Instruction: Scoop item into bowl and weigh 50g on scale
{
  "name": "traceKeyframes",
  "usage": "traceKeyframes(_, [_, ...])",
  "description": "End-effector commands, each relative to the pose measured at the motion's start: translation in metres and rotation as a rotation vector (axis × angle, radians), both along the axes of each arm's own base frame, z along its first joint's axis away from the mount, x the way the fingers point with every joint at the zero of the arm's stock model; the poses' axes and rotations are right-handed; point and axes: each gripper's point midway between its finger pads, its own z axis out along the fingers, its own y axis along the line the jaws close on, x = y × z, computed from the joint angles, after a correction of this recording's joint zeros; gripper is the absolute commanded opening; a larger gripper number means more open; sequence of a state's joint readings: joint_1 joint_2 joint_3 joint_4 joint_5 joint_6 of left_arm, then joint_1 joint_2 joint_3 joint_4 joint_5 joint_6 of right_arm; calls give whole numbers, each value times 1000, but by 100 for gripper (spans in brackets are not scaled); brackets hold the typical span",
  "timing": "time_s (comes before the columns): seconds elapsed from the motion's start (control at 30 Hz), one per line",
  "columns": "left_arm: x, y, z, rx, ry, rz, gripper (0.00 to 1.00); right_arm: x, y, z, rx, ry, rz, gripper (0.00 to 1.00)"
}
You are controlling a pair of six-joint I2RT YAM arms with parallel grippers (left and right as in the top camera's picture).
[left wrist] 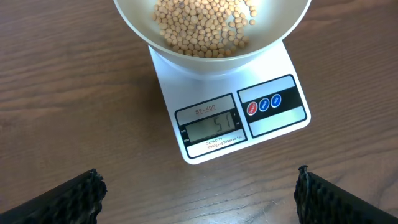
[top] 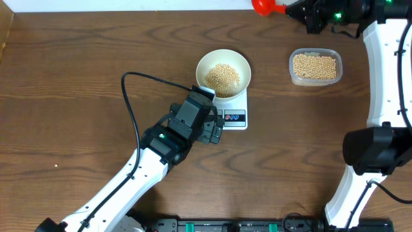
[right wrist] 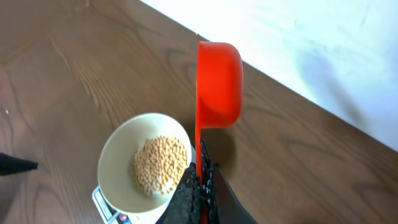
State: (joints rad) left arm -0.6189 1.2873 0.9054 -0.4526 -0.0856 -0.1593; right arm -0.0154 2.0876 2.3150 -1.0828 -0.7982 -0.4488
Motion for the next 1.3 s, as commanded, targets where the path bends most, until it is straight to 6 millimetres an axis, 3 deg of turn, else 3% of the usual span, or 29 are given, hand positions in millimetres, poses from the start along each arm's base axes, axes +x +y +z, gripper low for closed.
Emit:
traceKeyframes(0.0, [0,4,1,13,-8,7,99,0,4,9,62,13,-7,1])
traceKeyframes(0.23, [0,4,1,13,-8,7,99,8,4,17,97,10,-42,1])
traceKeyframes(0.87, [0,4,1,13,-8,7,99,9,15,11,37,-7,-41,1])
traceKeyframes(1.1, [0,4,1,13,-8,7,99,-13,35,-9,-57,13,61,1])
traceKeyframes(1.27, [0,4,1,13,-8,7,99,-38,53,-27,-102,134,87,1])
